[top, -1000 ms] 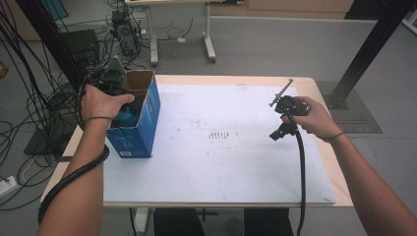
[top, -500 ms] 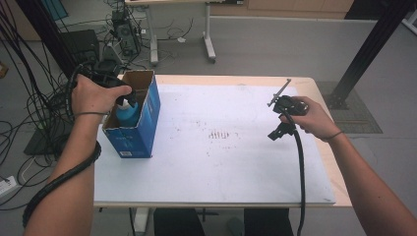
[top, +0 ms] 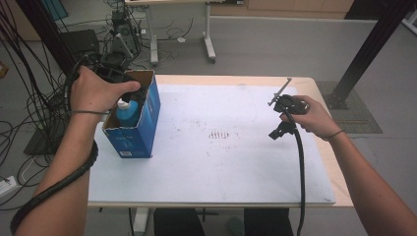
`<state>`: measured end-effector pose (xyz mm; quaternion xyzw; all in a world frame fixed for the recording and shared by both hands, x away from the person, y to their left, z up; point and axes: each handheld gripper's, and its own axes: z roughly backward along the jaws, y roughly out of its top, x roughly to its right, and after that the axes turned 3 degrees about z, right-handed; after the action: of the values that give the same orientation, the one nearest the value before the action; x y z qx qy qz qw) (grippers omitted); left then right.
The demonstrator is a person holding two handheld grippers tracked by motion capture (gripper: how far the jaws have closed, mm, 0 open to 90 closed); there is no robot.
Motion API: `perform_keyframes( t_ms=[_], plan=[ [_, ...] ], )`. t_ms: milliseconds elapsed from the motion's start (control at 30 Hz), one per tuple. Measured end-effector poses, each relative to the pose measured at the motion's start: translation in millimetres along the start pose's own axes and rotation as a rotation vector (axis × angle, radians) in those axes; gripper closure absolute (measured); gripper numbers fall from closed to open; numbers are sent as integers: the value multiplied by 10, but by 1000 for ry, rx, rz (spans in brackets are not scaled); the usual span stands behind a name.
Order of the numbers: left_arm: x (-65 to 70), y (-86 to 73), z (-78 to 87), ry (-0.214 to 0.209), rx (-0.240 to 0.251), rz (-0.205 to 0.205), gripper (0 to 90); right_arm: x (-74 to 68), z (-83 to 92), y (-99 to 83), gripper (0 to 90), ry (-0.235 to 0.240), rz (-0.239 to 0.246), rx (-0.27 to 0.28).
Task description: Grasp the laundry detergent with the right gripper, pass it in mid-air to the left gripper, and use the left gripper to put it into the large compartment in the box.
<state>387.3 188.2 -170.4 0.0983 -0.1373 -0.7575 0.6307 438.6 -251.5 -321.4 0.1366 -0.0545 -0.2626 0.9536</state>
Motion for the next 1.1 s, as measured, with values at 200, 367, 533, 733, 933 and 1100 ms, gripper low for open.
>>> perform_keyframes(
  t_ms=[200, 367, 533, 733, 933, 1100],
  plan=[
    [231, -25, 90, -32, -2, -59, 153, 6, 2, -2, 61, 0, 4, -4],
    [449, -62, 161, -58, -5, -126, 126, 28, -3, -15, 61, 1, 2, -5],
    [676, -106, 196, -96, -17, -194, 102, 43, -19, -28, 61, 10, -13, -4],
    [898, -147, 226, -155, -23, -258, 87, 42, -34, -28, 61, 19, -16, -5],
    [1111, -186, 187, -194, -40, -318, 71, 40, -43, -33, 61, 23, -20, -1],
    [1257, -227, 61, -240, -64, -361, 74, 27, -36, -37, 61, 23, -20, 5]
  ],
)
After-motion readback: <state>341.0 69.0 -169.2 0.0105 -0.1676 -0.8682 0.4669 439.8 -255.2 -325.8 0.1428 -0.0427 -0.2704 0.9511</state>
